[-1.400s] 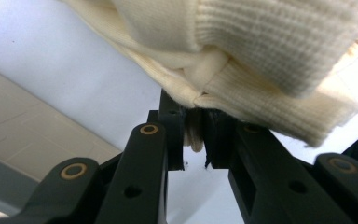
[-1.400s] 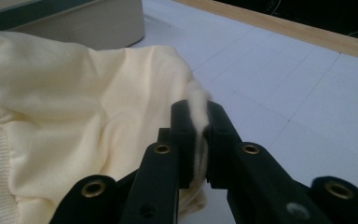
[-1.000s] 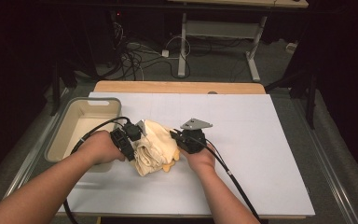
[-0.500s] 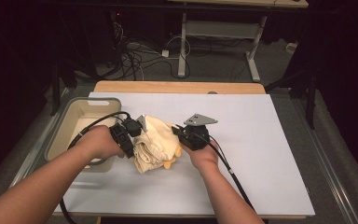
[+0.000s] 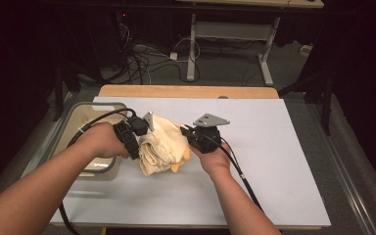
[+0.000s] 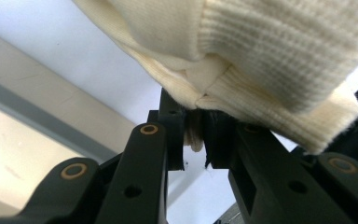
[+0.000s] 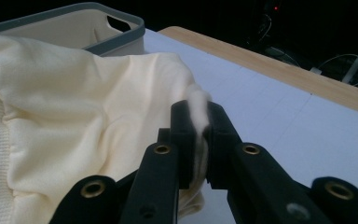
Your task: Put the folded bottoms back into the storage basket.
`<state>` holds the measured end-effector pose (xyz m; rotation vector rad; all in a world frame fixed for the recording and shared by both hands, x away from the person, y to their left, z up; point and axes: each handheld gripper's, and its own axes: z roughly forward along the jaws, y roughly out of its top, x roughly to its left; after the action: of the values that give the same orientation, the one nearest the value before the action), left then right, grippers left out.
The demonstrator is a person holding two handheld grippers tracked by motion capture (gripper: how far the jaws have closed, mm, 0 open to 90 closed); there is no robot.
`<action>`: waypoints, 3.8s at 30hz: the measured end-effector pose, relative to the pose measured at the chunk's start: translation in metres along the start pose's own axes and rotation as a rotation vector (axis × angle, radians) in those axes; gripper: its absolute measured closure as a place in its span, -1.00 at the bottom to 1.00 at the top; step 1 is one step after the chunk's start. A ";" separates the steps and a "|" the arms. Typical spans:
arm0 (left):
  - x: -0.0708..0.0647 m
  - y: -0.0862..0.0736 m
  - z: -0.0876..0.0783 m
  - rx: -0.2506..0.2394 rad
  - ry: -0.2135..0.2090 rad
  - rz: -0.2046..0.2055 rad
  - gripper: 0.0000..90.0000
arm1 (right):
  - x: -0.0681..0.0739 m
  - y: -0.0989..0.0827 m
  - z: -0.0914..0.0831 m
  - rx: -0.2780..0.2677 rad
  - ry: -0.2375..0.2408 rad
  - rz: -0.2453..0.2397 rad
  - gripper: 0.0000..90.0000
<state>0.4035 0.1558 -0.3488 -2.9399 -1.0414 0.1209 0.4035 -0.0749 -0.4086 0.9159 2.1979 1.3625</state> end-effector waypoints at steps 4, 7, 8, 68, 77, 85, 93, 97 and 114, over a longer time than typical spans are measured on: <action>0.002 -0.002 -0.010 0.006 0.007 -0.003 0.74 | 0.003 0.010 -0.002 -0.010 0.002 -0.013 0.91; 0.005 -0.005 -0.017 0.010 0.012 -0.007 0.74 | 0.006 0.018 -0.002 -0.019 0.001 -0.025 0.91; 0.006 -0.007 -0.019 0.008 0.013 -0.011 0.74 | 0.007 0.020 -0.002 -0.022 0.002 -0.027 0.91; 0.104 -0.145 -0.005 -0.037 0.044 -0.259 0.74 | 0.097 0.089 0.131 0.011 0.154 -0.127 0.91; 0.110 -0.158 0.010 -0.021 0.032 -0.279 0.74 | 0.113 0.093 0.149 0.025 0.189 -0.142 0.91; 0.115 -0.171 0.019 -0.021 0.018 -0.298 0.73 | 0.125 0.090 0.162 0.046 0.210 -0.158 0.91; 0.118 -0.168 0.027 -0.034 0.031 -0.306 0.74 | 0.124 0.088 0.175 0.068 0.200 -0.167 0.91; 0.119 -0.163 0.032 -0.045 0.040 -0.315 0.74 | 0.117 0.085 0.184 0.082 0.194 -0.157 0.91; 0.118 -0.162 0.023 -0.132 0.060 -0.405 -0.17 | 0.100 0.097 0.208 0.120 0.195 -0.066 -0.14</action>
<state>0.3911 0.3559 -0.3726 -2.7456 -1.6614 -0.0443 0.4954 0.1581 -0.4139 0.7712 2.4564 1.3519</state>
